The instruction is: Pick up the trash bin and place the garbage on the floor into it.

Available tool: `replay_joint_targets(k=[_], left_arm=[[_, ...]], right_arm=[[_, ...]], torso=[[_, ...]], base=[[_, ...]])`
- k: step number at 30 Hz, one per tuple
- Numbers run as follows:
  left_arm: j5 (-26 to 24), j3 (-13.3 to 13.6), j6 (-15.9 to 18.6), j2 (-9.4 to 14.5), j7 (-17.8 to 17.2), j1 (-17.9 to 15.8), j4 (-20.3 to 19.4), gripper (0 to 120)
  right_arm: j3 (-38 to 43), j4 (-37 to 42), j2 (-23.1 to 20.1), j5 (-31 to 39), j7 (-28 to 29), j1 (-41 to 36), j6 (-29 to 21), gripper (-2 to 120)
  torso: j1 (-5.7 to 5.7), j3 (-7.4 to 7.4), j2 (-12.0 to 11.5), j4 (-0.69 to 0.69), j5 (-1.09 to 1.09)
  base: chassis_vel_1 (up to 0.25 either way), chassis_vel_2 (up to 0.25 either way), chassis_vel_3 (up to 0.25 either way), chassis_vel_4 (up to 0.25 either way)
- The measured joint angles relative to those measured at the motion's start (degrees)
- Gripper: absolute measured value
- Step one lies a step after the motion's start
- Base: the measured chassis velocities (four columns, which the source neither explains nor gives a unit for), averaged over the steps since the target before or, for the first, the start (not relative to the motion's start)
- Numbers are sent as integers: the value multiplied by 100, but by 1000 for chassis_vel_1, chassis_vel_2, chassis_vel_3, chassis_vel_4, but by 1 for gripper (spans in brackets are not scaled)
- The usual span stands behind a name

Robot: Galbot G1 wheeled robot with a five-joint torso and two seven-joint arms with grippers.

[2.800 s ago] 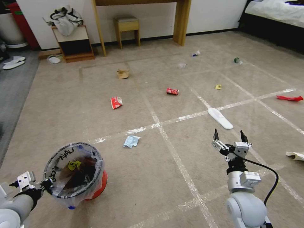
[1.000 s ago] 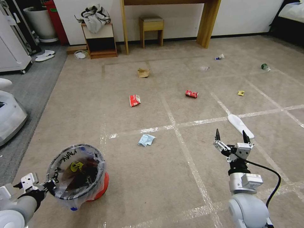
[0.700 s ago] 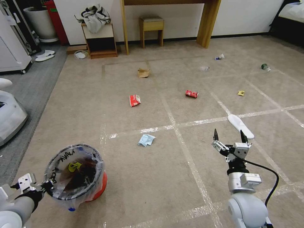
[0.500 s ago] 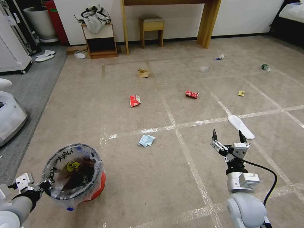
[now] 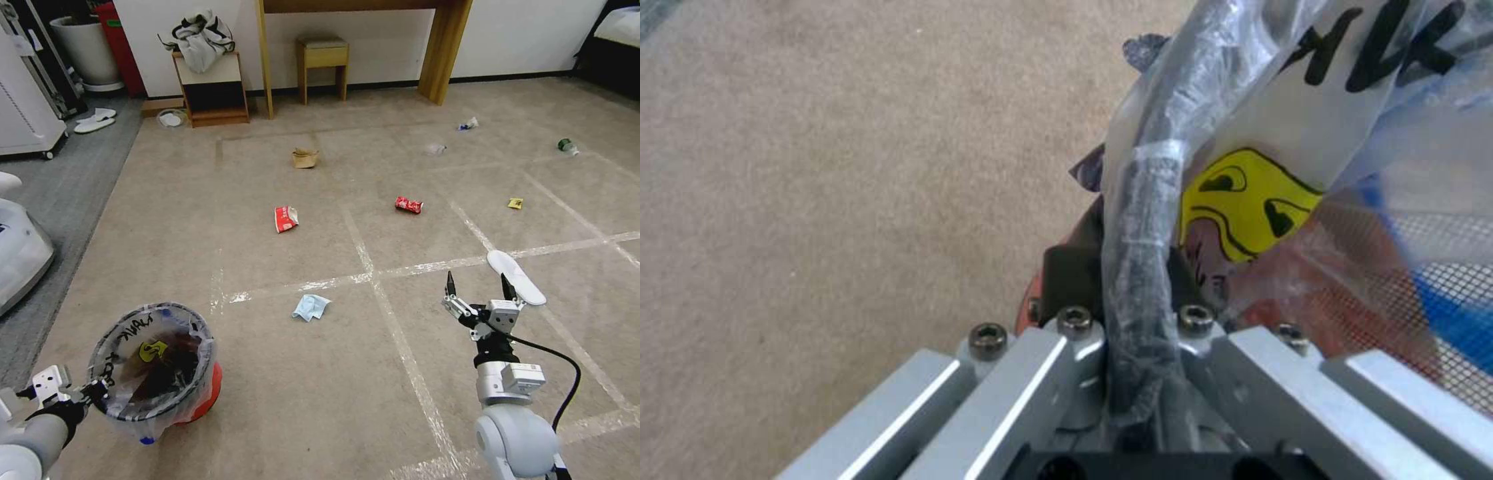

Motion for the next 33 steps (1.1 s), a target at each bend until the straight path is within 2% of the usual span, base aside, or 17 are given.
replay_joint_targets(k=[33], left_arm=[[117,24,-2,17,10,-47,79,0]], right_arm=[[-10,-144,-32,6,25,89,-11,100]], torso=[[0,1,0,0,0]], base=[[-129,127,129,-125]])
